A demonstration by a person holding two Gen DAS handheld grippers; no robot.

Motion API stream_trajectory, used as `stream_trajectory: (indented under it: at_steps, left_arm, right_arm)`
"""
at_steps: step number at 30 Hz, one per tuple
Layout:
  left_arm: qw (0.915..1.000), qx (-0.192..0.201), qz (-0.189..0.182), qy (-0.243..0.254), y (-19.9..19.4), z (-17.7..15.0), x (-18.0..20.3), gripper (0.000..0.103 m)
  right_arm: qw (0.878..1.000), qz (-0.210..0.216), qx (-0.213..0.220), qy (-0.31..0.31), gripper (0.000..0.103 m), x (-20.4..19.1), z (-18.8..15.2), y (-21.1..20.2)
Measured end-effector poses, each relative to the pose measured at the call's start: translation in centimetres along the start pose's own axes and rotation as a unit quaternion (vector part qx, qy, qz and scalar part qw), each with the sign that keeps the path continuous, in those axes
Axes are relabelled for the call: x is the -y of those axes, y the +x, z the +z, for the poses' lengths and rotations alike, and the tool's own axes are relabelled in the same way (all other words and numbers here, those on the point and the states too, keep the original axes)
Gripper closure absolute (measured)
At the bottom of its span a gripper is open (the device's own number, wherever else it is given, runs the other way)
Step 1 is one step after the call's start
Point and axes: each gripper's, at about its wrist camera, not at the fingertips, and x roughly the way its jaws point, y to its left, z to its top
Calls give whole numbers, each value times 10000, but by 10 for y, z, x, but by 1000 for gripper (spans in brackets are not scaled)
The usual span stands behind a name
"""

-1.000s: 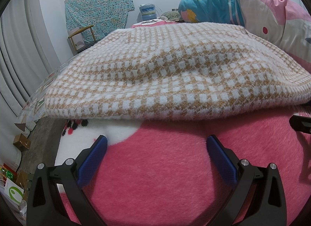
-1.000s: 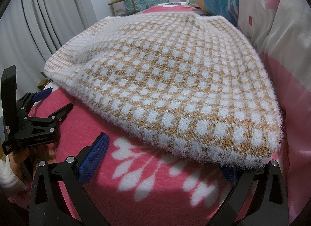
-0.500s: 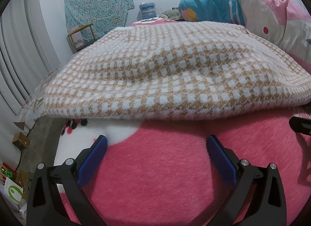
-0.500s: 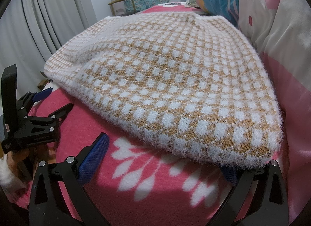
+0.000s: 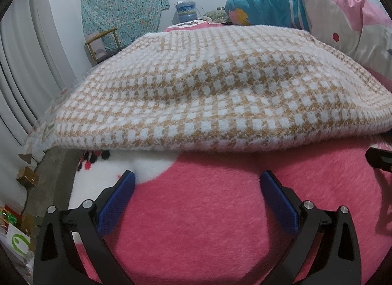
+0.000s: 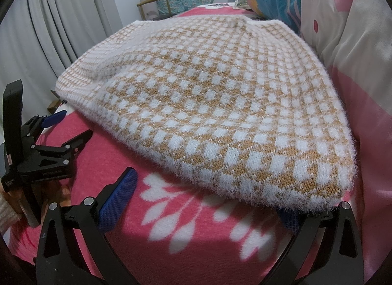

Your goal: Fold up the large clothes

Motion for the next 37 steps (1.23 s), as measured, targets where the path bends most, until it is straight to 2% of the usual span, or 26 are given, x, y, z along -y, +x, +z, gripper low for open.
stream_trajectory:
  at_steps: [37]
  left_arm:
    - [10000,3,-9,-33,-2,-5,9,3]
  right_arm:
    - [10000,2,-1,-1,6,0,0,0]
